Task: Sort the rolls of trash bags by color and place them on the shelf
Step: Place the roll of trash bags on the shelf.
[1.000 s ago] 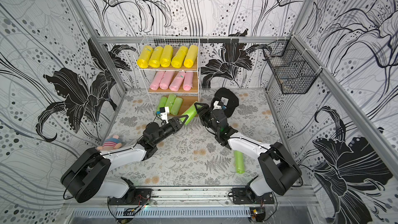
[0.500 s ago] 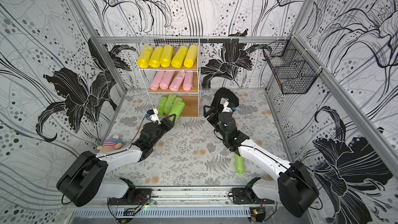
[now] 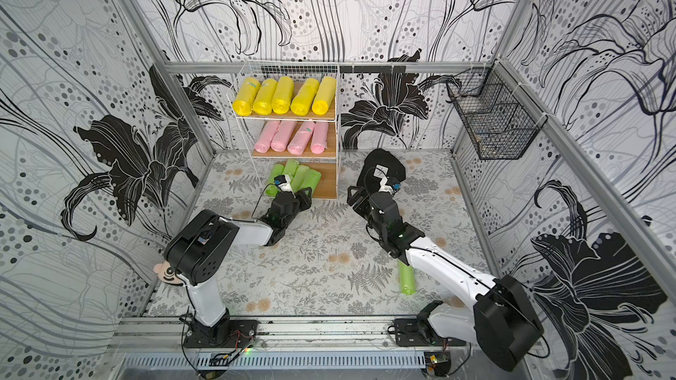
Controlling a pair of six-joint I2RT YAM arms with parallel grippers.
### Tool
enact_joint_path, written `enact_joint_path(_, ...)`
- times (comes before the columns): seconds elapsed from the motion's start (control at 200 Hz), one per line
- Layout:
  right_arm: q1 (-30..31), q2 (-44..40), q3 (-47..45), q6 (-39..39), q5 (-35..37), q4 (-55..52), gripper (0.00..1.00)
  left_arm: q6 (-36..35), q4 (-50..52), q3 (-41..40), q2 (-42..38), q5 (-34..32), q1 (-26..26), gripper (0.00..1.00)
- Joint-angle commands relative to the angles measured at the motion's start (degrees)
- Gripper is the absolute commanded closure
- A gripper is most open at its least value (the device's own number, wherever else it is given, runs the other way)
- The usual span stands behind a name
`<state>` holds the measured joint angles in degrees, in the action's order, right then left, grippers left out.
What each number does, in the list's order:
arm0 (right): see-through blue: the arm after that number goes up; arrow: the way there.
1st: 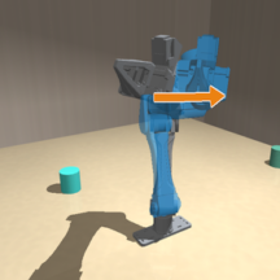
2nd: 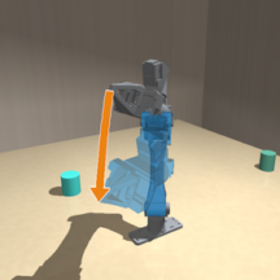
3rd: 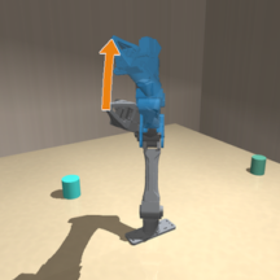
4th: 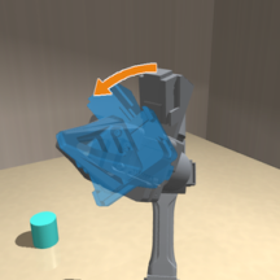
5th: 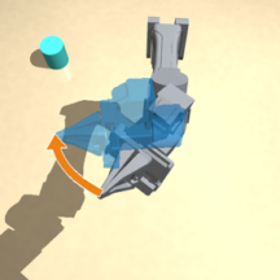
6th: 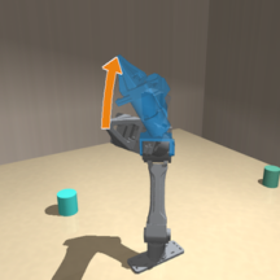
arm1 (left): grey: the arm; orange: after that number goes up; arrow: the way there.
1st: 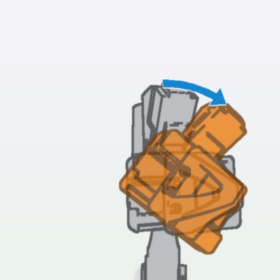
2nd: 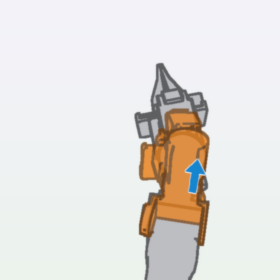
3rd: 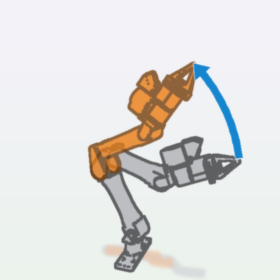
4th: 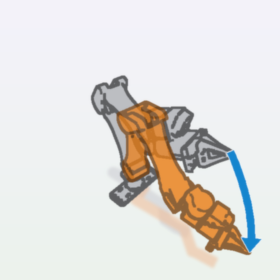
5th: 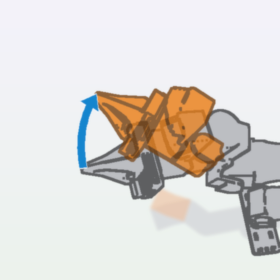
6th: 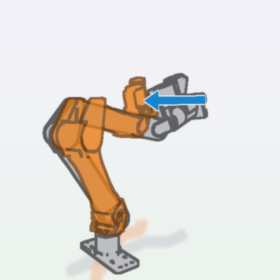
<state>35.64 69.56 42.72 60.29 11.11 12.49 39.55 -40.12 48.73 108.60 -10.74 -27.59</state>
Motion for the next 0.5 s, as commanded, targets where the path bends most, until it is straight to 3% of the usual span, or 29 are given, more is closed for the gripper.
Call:
enact_joint_path(0.0,-0.38,-1.68,-0.80,-1.60,1.54,-1.55,0.13,-2.55,-1.91,4.38,2.73,-2.80,0.30,0.80)
enact_joint_path(0.496,-0.92,-3.29,-1.20,-2.86,1.25,-4.25,0.13,-0.16,4.82,12.11,9.29,-8.59,1.00,0.69)
